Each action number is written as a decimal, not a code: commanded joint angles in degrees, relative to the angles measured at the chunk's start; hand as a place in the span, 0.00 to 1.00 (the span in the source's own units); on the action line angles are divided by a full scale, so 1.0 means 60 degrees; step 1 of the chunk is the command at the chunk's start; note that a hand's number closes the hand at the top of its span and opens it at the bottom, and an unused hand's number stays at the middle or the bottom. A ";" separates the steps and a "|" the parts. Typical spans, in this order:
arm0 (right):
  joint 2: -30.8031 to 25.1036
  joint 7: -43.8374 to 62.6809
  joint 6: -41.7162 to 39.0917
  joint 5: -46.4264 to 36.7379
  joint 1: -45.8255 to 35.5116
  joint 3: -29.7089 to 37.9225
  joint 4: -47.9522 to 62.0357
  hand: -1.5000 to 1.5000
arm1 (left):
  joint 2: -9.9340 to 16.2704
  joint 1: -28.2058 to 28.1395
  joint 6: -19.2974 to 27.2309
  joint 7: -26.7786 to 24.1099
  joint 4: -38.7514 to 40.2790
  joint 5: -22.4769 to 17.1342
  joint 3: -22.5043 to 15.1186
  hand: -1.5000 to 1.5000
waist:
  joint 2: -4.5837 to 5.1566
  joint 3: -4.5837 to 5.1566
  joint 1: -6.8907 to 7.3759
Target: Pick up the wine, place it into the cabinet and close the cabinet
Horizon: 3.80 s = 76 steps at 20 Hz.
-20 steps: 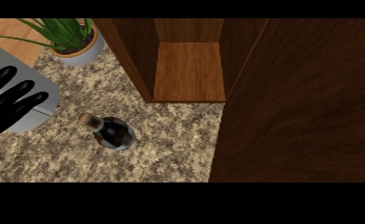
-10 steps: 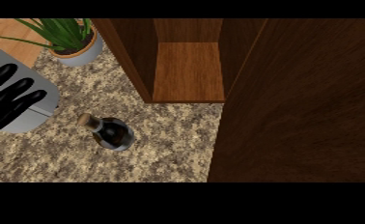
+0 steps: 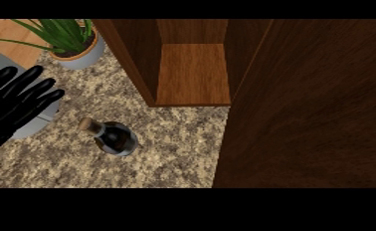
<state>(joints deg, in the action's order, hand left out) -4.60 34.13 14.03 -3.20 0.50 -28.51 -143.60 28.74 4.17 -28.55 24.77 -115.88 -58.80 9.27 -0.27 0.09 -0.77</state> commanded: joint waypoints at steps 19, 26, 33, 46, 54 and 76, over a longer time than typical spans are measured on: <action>-0.1122 0.1205 0.0975 -0.1200 -0.0469 -0.0457 -0.1919 0.00 | -0.1868 0.0149 -0.2725 -0.2778 0.3944 0.4413 0.0024 0.00 | 0.0014 0.0005 -0.0092; -0.1277 0.1198 0.1440 -0.1645 -0.0756 -0.1009 -0.1506 0.00 | -0.2356 0.0049 -0.3172 -0.4455 0.5115 0.6539 0.0239 0.00 | 0.0013 0.0009 -0.0055; -0.1609 0.0978 0.1871 -0.1793 -0.0590 -0.1383 -0.1621 0.00 | -0.2112 0.0753 -0.3521 -0.5917 0.7087 0.7913 0.0462 0.00 | 0.0016 0.0012 -0.0165; -0.2119 0.1022 0.2187 -0.1533 -0.0780 -0.1321 -0.1637 0.00 | -0.1702 0.1506 -0.3175 -0.8918 0.9900 0.9907 0.0153 0.00 | 0.0025 0.0009 -0.0087; -0.2009 0.1093 0.2538 -0.1323 -0.1402 -0.1236 -0.1207 0.00 | -0.1993 0.2202 -0.2825 -1.0005 1.2199 1.0584 -0.0530 0.00 | 0.0052 0.0025 -0.0169; -0.3052 0.0735 0.2880 -0.0780 -0.1358 -0.1186 -0.1442 0.00 | -0.2284 0.2517 -0.3080 -1.1354 1.3914 1.0180 -0.1539 1.00 | 0.0041 0.0026 -0.0206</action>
<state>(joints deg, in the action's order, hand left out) -21.17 34.39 31.72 -5.38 -8.01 -36.76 -143.30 15.74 18.89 -38.78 -36.72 -34.87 3.32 0.33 -0.12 0.21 -1.96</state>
